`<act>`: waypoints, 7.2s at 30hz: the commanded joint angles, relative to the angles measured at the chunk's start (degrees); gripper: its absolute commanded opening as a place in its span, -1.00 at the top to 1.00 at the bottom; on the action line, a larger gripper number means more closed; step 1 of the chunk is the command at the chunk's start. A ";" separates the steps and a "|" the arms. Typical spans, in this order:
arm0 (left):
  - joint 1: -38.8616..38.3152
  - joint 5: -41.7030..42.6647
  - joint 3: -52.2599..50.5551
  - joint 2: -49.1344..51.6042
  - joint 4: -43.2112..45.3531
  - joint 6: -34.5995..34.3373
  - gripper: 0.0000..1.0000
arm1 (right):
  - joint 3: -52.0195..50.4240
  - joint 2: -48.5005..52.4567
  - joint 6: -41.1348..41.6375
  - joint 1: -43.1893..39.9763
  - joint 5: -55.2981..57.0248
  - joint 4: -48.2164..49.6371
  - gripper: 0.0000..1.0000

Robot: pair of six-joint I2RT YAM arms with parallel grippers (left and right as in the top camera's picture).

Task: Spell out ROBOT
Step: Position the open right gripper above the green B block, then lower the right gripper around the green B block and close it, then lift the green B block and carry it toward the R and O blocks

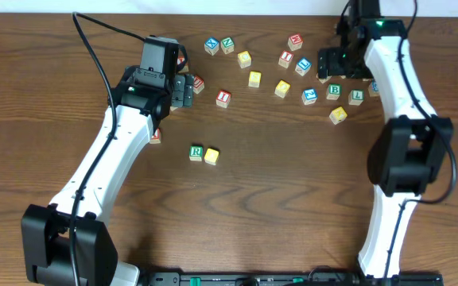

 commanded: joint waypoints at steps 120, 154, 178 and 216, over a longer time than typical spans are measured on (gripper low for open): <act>1.16 -1.20 1.44 -1.44 -0.94 2.03 -0.93 | -6.78 2.32 1.90 -1.20 -1.44 3.91 0.29; 1.16 -1.20 1.44 -1.44 -0.94 2.03 -0.93 | -9.55 2.32 2.05 -1.77 -1.38 8.63 0.25; 1.16 -1.20 1.33 -1.44 -0.94 2.03 -0.93 | -7.41 2.32 2.08 -1.99 -1.40 6.47 0.54; 1.16 -1.20 1.33 -1.44 -0.98 2.05 -0.93 | 10.43 1.57 0.96 0.44 -0.90 -4.83 0.72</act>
